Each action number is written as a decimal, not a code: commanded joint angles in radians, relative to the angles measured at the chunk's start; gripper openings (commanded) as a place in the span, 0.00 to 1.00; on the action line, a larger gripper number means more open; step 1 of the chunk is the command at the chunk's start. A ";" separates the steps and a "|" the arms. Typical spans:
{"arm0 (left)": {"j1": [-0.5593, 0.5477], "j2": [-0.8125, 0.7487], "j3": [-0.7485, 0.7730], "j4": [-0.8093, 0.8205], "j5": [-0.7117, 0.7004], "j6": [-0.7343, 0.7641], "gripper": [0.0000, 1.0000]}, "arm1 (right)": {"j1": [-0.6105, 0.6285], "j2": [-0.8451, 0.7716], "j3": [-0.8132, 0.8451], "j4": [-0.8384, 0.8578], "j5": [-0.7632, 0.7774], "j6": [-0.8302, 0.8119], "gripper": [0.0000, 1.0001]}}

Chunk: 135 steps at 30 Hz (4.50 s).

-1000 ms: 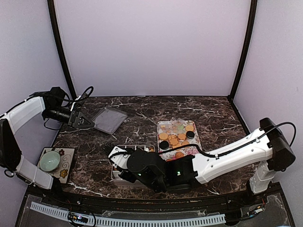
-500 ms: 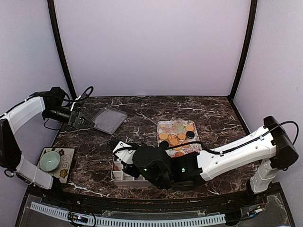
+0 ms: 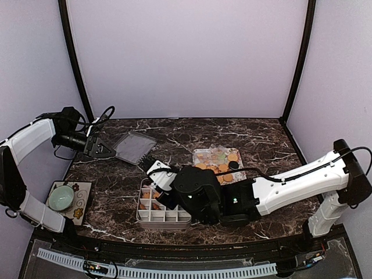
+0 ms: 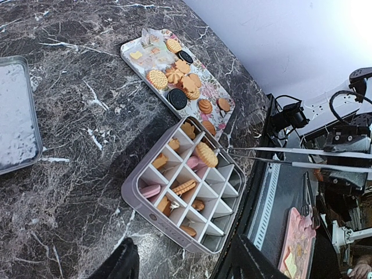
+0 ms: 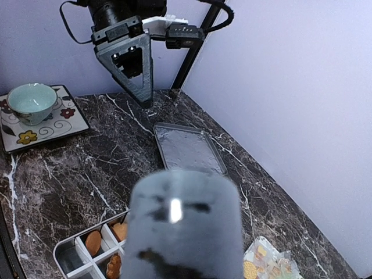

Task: Pack the cookies
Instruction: Adjust the fake cookies in the empty pocket of the box.

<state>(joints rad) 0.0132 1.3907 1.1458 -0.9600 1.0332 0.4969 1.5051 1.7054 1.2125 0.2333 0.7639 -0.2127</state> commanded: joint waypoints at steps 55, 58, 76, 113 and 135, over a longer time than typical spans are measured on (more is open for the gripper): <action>0.004 -0.018 0.008 -0.019 0.010 0.019 0.55 | -0.056 0.009 -0.053 0.056 -0.079 0.165 0.37; 0.004 -0.017 0.008 -0.019 0.009 0.019 0.55 | -0.058 0.008 -0.089 0.056 -0.074 0.177 0.37; 0.005 -0.015 0.008 -0.018 0.011 0.011 0.55 | -0.080 -0.042 -0.113 0.073 -0.067 0.141 0.15; 0.004 0.001 0.022 -0.008 0.022 -0.005 0.55 | -0.074 -0.104 -0.146 0.126 0.010 0.084 0.00; 0.004 0.001 0.017 -0.010 0.023 -0.004 0.55 | -0.061 -0.253 -0.177 0.070 -0.134 0.242 0.00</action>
<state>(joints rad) 0.0132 1.3949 1.1458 -0.9596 1.0359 0.4889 1.4334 1.4567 1.0225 0.3099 0.6739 -0.0074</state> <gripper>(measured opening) 0.552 0.224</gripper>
